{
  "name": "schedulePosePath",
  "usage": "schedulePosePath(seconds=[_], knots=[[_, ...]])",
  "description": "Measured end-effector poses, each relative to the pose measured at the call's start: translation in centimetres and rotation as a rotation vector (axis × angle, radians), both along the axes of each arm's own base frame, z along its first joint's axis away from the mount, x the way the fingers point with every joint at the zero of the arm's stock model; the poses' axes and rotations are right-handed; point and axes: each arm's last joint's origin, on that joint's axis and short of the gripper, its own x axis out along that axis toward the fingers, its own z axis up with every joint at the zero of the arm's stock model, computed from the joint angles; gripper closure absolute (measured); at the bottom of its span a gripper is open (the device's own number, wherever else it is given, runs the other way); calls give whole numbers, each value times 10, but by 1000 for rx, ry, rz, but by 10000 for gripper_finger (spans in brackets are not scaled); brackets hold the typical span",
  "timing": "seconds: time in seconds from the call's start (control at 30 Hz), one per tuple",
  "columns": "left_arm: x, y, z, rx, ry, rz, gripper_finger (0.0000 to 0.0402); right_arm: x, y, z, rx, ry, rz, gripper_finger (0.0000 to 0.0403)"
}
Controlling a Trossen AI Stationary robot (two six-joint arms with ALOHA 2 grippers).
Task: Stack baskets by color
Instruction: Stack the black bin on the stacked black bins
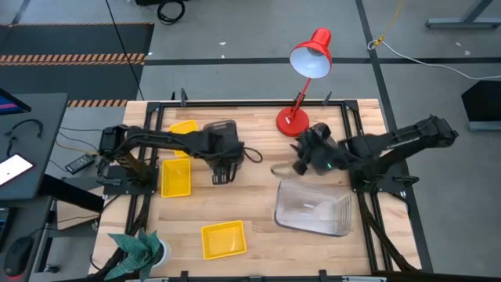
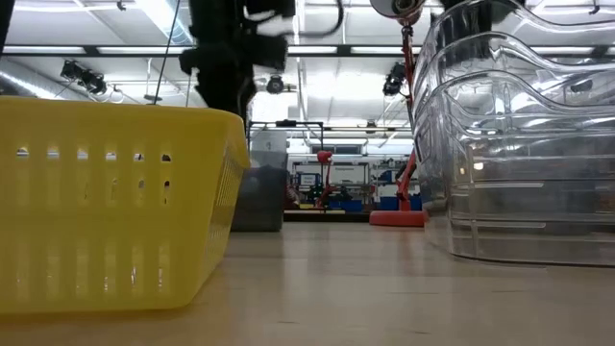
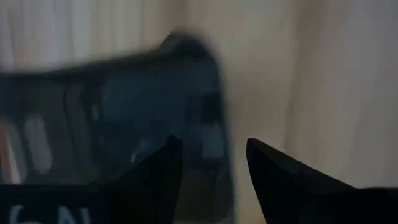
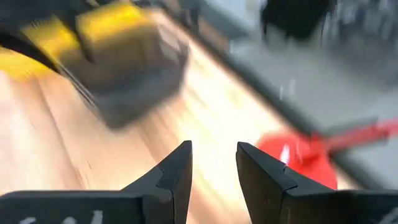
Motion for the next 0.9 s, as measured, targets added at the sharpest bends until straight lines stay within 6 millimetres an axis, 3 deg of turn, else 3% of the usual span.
schedulePosePath(seconds=[0.13,0.27,0.63,0.9], knots=[[2,-11,7,15,-63,-77,216,-4,-27,-11,189,106,-37,273],[1,-9,9,19,-60,-63,216,-9,-45,-18,291,189,-71,272],[-6,-30,13,67,-46,-94,216,8,-77,-60,422,490,-126,252],[-14,-45,17,63,-31,-123,216,23,-98,-65,452,641,-189,247]])
